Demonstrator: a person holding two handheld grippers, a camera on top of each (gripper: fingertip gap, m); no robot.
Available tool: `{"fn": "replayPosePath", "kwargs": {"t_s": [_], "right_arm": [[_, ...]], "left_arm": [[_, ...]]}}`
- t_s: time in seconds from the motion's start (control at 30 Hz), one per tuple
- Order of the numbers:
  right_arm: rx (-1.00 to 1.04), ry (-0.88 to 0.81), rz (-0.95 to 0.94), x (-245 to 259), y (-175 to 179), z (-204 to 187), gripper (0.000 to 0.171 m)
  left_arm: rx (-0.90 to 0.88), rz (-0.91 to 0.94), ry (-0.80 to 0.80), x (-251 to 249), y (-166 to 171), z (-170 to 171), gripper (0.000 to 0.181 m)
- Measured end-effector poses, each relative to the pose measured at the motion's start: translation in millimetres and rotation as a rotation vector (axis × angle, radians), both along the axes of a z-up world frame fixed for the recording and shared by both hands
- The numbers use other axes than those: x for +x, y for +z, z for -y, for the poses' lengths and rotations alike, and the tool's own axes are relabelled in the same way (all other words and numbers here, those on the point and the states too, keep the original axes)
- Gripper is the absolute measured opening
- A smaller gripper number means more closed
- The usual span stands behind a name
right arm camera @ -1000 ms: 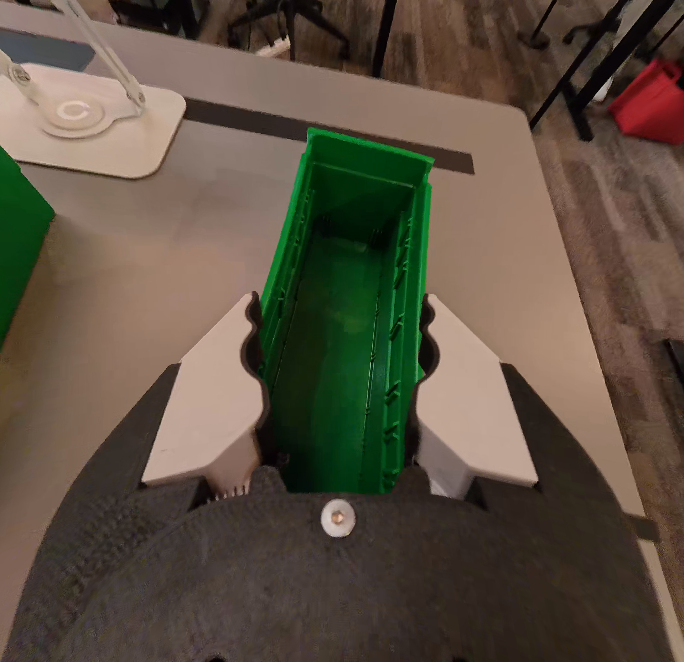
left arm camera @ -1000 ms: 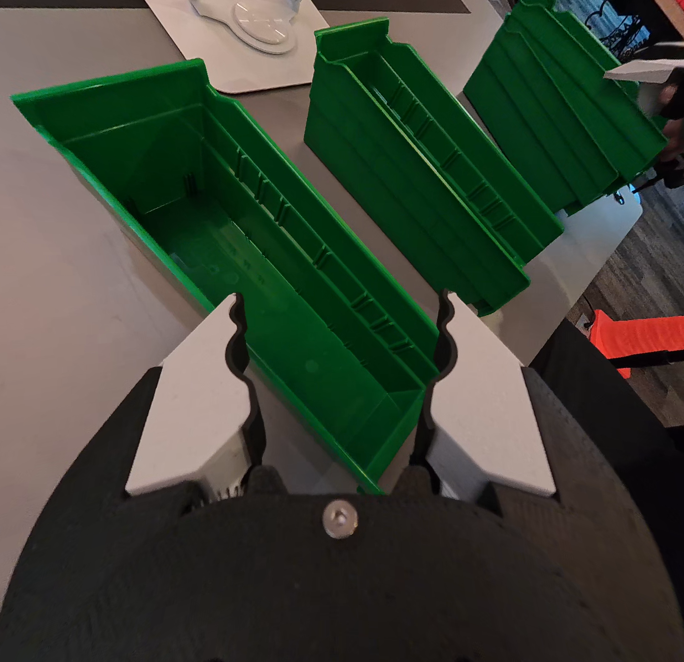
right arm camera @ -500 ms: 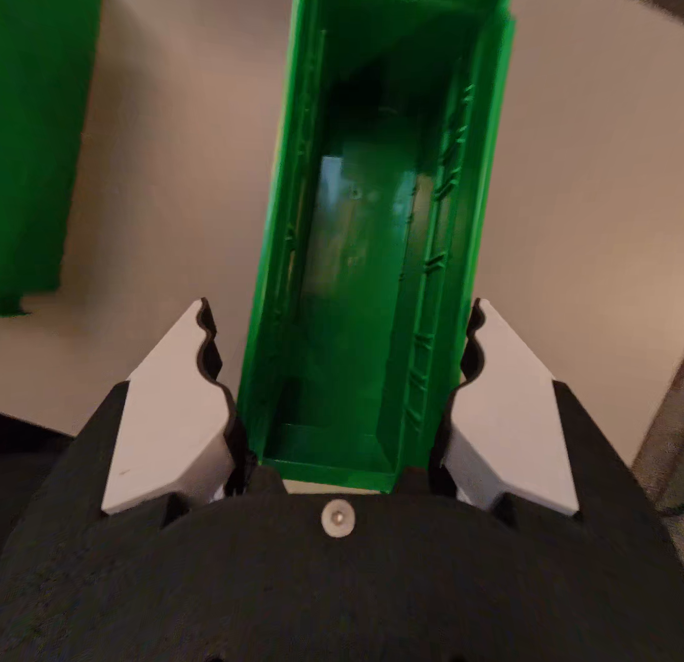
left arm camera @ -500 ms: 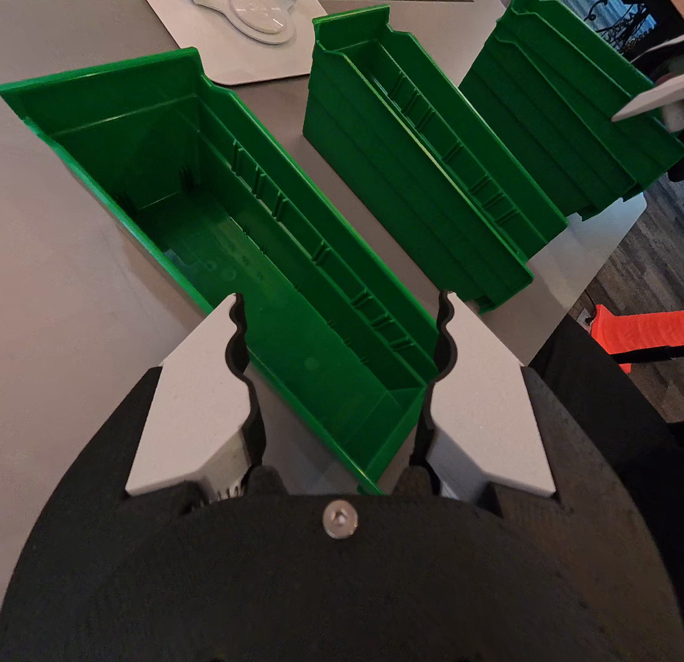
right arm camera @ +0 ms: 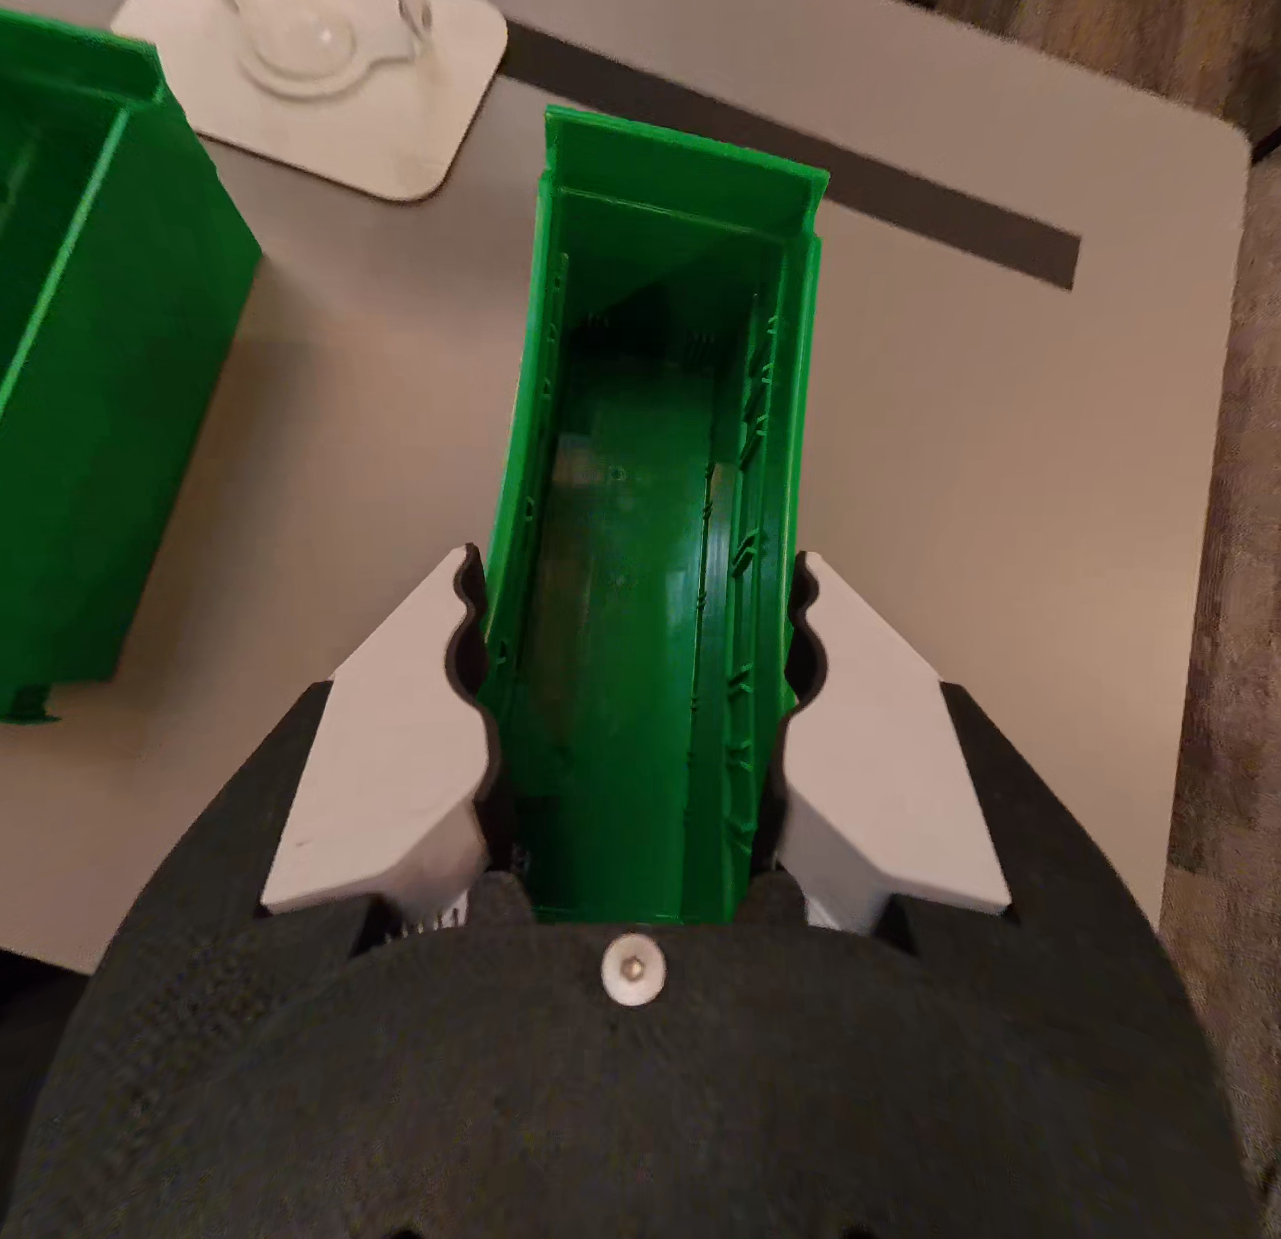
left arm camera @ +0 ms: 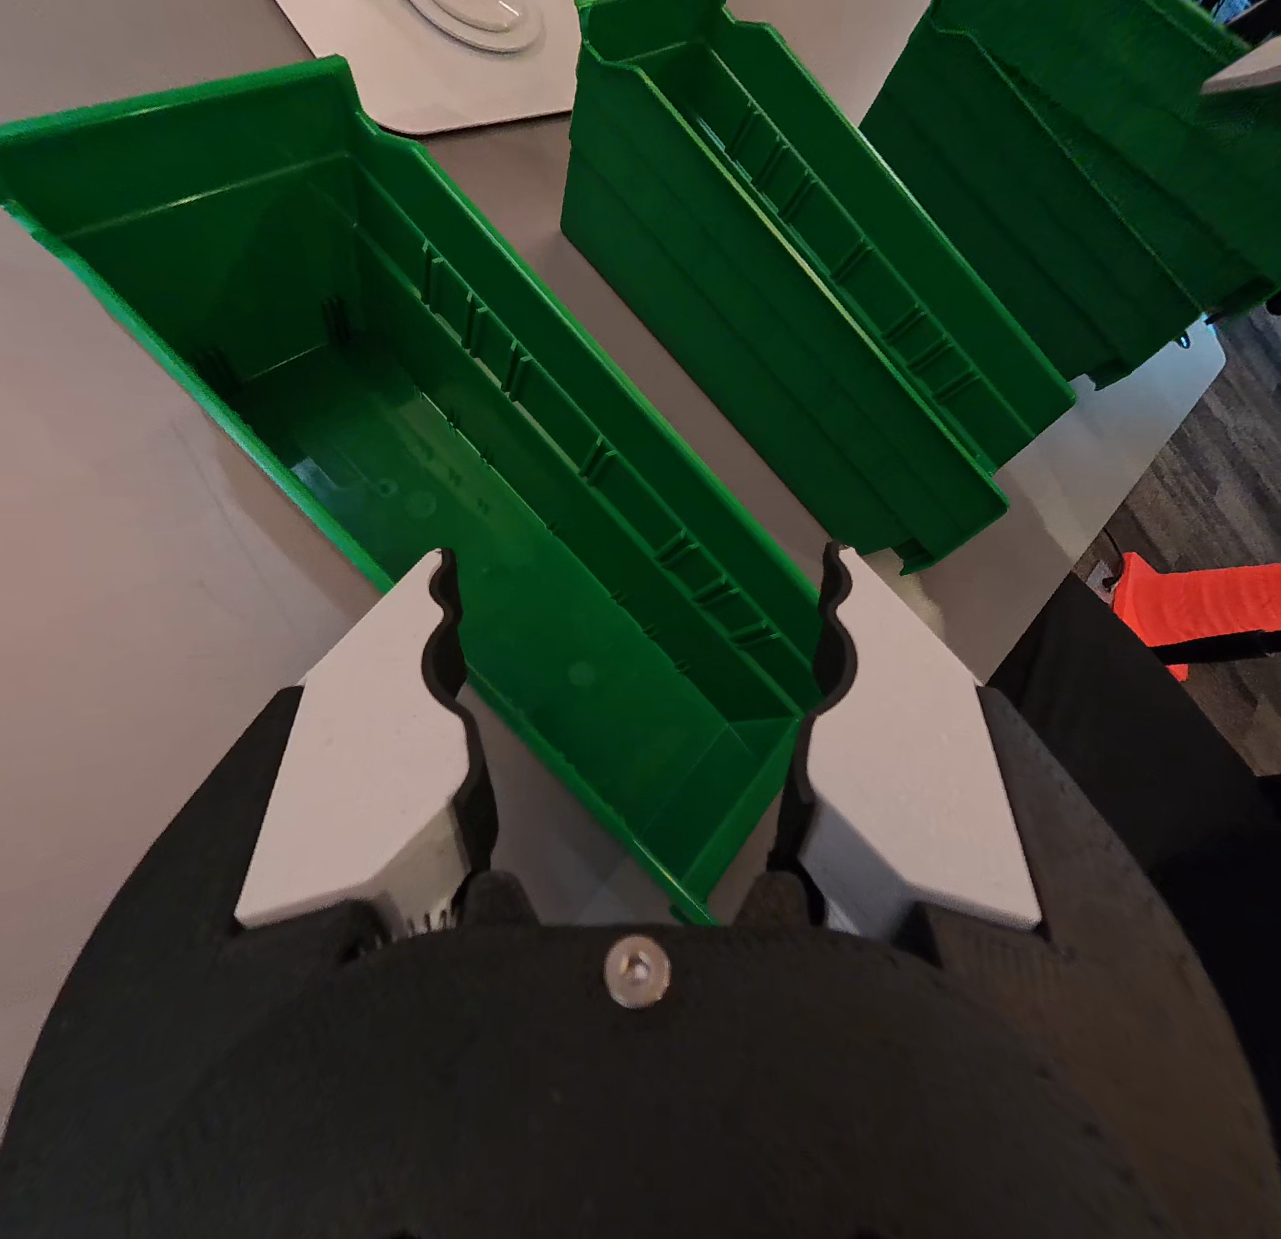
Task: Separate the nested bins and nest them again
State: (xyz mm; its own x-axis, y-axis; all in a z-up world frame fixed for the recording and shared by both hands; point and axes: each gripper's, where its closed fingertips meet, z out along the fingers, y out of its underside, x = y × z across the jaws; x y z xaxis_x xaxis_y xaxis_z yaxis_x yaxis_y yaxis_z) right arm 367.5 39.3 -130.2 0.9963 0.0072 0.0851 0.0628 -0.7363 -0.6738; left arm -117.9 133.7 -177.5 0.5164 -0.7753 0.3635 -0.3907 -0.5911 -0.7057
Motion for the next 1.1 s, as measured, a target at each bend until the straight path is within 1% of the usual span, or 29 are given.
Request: {"fn": "replayPosePath", "kwargs": {"t_s": [0.1,0.17,0.23,0.37,0.43,0.53,0.63,0.7,0.77,0.87,0.97,1.03,1.1], "right_arm": [[0.09,-0.016,-0.024,1.5,12.7,-1.5,0.086],[0.121,-0.022,-0.007,2.9,12.5,-0.4,0.088],[0.122,-0.019,0.014,2.4,1.4,1.3,0.089],[0.077,-0.008,0.034,-0.4,-33.9,7.2,0.097],[0.069,-0.008,0.034,-1.1,-37.7,8.0,0.099],[0.039,0.008,0.069,-0.5,-34.0,9.3,0.1],[0.114,0.042,0.072,-10.5,-6.7,4.6,0.101],[0.16,0.101,0.043,-30.4,12.7,1.1,0.101],[0.169,0.176,0.036,-56.2,24.2,-1.5,0.099],[0.213,0.243,0.013,-98.3,37.4,-9.7,0.11],[0.187,0.247,-0.09,-146.3,35.5,-18.2,0.118],[0.13,0.248,-0.151,-181.2,26.2,-24.7,0.126],[0.067,0.274,-0.169,-217.2,13.6,-32.6,0.135]], "left_arm": [[-0.003,-0.004,-0.001,0.4,-1.7,0.0,0.102],[-0.006,-0.003,-0.001,0.5,-2.3,0.2,0.102],[-0.006,-0.005,-0.003,1.2,-2.5,0.5,0.102],[-0.007,-0.012,-0.01,2.7,-3.8,2.4,0.102],[-0.009,-0.013,-0.011,2.9,-4.3,3.0,0.102],[-0.008,-0.011,-0.013,2.6,-3.5,3.2,0.102],[-0.009,-0.009,-0.011,2.0,-3.2,2.9,0.102],[-0.01,-0.01,-0.012,2.3,-3.7,2.7,0.102],[-0.011,-0.012,-0.015,3.6,-4.4,3.2,0.102],[-0.011,-0.017,-0.023,5.5,-5.4,4.7,0.102],[-0.01,-0.015,-0.023,5.4,-4.8,4.6,0.102],[-0.01,-0.012,-0.02,4.7,-4.2,4.1,0.102],[-0.009,-0.009,-0.021,4.6,-3.5,4.0,0.102]]}}
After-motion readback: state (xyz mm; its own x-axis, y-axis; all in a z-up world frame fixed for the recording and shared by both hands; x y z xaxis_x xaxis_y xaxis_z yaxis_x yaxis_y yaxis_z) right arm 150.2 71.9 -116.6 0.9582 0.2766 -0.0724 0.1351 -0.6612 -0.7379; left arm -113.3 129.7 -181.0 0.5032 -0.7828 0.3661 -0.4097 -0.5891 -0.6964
